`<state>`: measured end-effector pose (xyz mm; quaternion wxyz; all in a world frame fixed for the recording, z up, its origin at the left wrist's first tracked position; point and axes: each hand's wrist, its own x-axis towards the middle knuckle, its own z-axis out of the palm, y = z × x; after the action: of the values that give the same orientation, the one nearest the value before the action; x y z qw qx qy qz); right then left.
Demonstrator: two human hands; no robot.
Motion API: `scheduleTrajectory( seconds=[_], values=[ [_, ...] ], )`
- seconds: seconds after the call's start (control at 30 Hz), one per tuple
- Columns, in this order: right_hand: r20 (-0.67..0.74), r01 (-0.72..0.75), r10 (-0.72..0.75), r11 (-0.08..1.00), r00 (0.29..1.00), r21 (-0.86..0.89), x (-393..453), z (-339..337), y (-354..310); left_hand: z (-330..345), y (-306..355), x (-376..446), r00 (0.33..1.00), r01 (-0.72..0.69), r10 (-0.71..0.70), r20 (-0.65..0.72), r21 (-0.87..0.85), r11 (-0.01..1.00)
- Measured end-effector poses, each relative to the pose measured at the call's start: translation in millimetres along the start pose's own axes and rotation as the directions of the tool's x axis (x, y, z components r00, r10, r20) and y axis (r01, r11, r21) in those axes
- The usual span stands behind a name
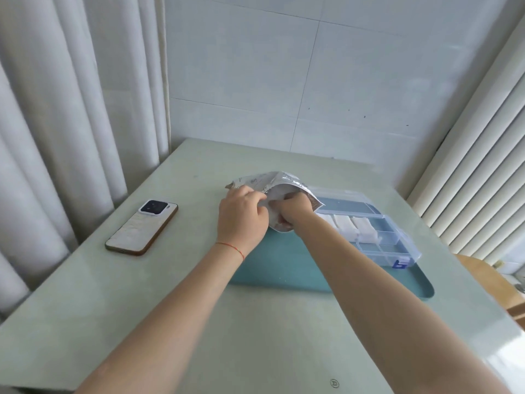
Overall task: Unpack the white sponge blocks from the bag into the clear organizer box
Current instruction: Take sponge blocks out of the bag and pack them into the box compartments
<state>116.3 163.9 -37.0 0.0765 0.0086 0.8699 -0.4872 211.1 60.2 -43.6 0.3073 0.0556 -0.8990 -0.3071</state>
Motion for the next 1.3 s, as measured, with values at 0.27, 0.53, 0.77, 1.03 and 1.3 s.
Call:
scheduleTrajectory(
  seconds=[0.27, 0.53, 0.77, 1.03, 1.3],
  values=[
    [0.068, 0.035, -0.042, 0.994, 0.997, 0.106, -19, -35, 7, 8, 2, -6, 0.995, 0.101, -0.099, 0.033, -0.064, 0.993],
    [0.321, 0.187, -0.243, 0.962, 0.915, 0.198, -50, -105, 27, 23, 43, -13, 0.928, 0.311, -0.177, 0.329, -0.418, 0.853],
    [0.298, 0.173, -0.266, 0.937, 0.917, 0.303, -31, -129, 49, 41, 57, 0, 0.884, 0.430, -0.217, 0.414, -0.539, 0.725],
    [0.241, 0.144, -0.277, 0.879, 0.930, 0.454, -34, -118, 63, 48, 52, -9, 0.837, 0.531, -0.245, 0.490, -0.620, 0.577],
    [0.066, 0.289, -0.313, 0.926, 0.948, 0.241, -44, -108, 63, 44, 55, -20, 0.796, 0.570, -0.131, 0.591, -0.660, 0.489]
  ],
)
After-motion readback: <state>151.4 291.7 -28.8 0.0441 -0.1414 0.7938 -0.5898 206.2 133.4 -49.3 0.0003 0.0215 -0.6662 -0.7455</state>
